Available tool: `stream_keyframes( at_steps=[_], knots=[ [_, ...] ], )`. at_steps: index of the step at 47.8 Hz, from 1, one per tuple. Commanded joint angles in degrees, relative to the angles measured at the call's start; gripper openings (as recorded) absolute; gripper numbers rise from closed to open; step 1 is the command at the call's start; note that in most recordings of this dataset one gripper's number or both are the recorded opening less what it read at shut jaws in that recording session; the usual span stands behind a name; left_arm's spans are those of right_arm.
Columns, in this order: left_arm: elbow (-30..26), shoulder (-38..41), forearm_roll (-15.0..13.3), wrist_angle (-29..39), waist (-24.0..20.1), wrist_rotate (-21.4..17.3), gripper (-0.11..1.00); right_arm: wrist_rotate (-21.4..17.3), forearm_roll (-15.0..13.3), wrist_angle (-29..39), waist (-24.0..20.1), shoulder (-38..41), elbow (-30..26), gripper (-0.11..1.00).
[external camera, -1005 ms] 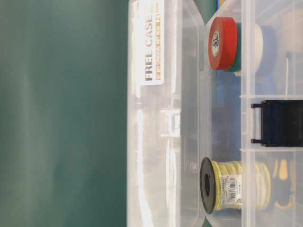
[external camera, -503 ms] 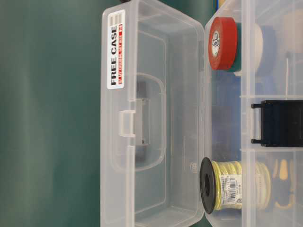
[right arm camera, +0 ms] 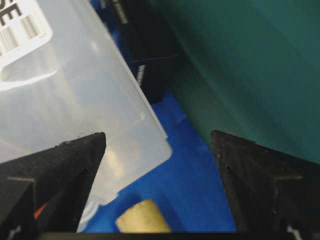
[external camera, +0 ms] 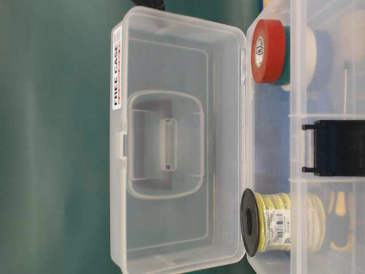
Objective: Open the tool box with both arms.
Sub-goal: 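Lift and swing the clear lid back away from the front latch, then push the lid fully open and release it with both grippers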
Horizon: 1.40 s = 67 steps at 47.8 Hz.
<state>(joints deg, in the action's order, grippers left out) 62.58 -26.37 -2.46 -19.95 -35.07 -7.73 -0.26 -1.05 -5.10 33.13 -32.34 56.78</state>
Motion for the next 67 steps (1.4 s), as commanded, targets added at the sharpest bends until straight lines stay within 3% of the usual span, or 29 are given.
stream_keyframes(
  at_steps=[1, 39, 67],
  knots=[
    [-4.13, 0.62, 0.35, -1.49, 0.44, 0.09, 0.91, 0.00, 0.09, -1.49, -0.26, 1.58, -2.72, 0.87],
    [-8.17, 5.19, 0.35, 2.11, -7.47, 0.35, 0.91, 0.09, 0.09, -0.70, 7.38, 8.88, -7.12, 0.87],
    [-1.41, -3.60, 0.26, 7.03, -13.89, -0.97, 0.91, -0.09, 0.09, 6.50, 11.87, -2.72, -0.79, 0.87]
  ],
)
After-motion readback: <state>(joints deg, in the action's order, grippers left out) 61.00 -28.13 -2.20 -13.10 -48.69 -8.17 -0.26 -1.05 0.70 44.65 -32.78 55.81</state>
